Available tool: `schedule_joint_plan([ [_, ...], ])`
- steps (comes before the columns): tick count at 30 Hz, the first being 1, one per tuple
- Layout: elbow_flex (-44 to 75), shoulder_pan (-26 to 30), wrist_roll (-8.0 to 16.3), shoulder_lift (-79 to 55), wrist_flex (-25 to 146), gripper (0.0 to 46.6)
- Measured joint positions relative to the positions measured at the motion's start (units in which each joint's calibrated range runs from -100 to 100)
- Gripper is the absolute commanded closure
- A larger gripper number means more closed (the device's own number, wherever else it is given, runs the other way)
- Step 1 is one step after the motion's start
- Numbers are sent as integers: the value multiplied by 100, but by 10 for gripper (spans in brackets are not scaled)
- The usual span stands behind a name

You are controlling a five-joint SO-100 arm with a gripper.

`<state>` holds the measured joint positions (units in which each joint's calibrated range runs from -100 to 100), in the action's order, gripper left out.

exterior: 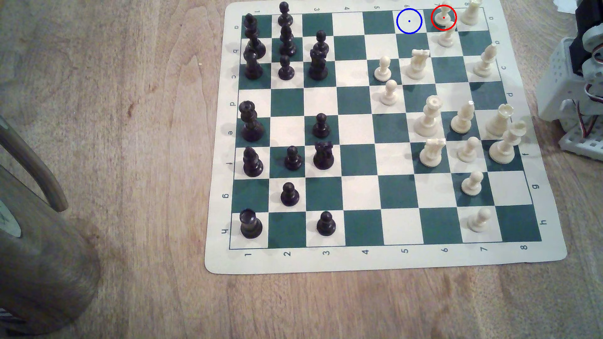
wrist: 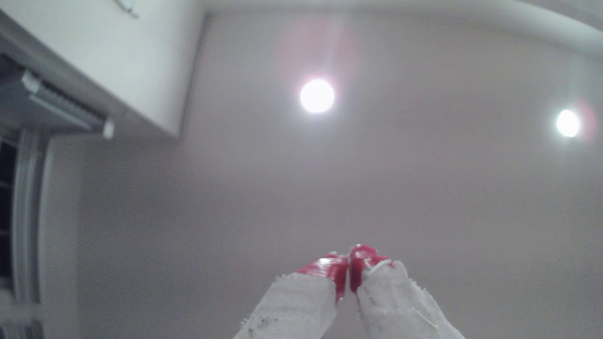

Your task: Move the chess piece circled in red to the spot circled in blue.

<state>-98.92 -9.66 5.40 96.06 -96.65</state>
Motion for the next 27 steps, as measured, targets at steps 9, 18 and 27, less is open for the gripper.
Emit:
schedule_joint_plan([
  [9,0,111,10,0,40,464],
  [18,-9,-302,-376,8,3315,464],
  [27,-18,-1733,-337,-25,8614,464],
])
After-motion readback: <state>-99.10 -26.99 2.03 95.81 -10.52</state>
